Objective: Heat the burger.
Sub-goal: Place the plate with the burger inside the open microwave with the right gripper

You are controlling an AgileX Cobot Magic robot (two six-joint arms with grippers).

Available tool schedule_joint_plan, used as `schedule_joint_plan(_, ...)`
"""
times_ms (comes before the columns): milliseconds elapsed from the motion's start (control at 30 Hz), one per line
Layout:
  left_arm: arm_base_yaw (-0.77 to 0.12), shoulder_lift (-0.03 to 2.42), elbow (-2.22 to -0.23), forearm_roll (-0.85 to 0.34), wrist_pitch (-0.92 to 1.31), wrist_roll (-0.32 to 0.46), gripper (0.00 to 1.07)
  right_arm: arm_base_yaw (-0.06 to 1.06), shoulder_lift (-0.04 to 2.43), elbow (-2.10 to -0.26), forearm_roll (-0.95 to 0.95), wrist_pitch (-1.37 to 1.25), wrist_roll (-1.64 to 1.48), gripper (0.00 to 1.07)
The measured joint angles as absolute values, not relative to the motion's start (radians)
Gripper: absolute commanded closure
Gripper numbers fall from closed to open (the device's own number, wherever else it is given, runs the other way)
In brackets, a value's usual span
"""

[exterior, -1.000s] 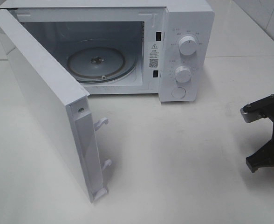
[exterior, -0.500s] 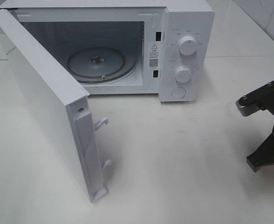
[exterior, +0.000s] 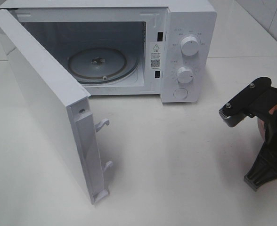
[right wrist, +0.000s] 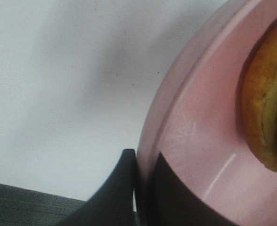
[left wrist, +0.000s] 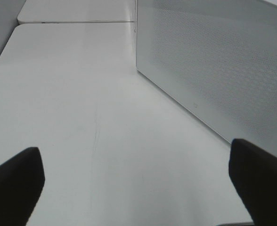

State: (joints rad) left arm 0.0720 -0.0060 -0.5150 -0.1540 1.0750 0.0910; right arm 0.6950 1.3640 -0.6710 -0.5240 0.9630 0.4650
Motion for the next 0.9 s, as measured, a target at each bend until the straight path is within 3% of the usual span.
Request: schedule_joint_plan(900, 0.072, -0.006, -0.515, -0.154, 1.075, 0.091, 0.07, 1.123, 1.331, -0.671, -0.538, 1.029, 0.299, 1.07)
